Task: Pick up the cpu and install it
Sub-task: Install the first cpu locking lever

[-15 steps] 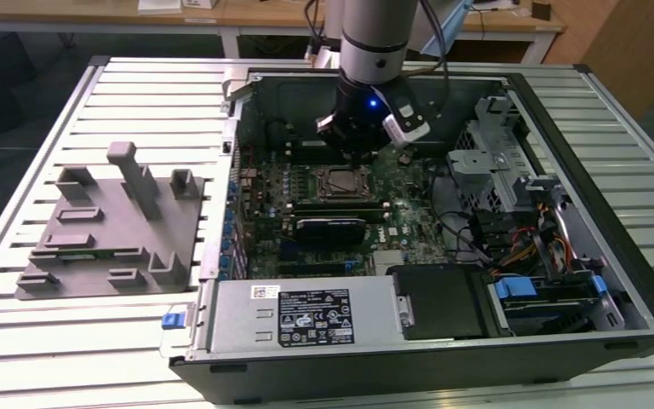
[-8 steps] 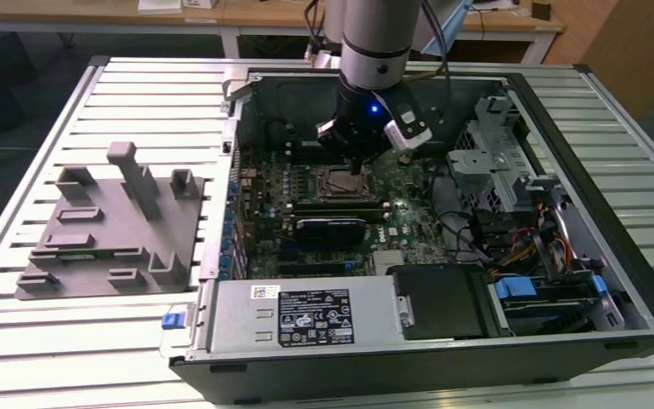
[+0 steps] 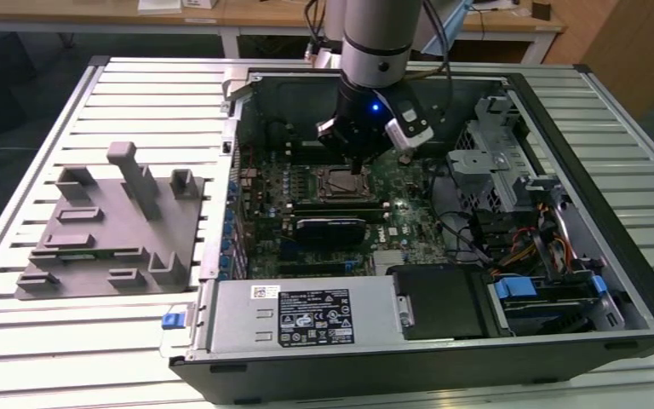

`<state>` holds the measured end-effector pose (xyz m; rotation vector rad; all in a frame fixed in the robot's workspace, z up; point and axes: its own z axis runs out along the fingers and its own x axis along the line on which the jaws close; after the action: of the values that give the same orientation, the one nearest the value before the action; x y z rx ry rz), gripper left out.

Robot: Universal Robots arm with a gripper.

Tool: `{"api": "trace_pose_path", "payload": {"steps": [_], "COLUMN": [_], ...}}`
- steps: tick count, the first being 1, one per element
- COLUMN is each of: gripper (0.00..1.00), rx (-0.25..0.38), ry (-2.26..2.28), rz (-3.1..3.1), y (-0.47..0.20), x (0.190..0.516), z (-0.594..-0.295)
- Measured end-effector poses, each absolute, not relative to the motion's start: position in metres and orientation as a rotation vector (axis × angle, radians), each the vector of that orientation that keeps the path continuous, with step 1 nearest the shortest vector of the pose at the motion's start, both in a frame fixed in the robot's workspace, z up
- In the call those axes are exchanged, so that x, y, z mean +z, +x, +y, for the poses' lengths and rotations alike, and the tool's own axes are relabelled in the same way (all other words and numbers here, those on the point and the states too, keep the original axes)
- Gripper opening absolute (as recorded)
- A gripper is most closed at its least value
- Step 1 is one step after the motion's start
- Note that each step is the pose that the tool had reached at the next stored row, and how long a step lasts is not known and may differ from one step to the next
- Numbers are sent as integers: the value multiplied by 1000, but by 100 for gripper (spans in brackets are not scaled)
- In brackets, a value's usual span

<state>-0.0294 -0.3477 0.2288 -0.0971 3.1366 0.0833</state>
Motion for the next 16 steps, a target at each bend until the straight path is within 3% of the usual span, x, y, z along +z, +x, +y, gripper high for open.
{"api": "trace_pose_path", "payload": {"steps": [16], "gripper": [11], "rx": [83], "ry": [-97], "rz": [3137], "y": [-29], "x": [235], "z": [-350]}}
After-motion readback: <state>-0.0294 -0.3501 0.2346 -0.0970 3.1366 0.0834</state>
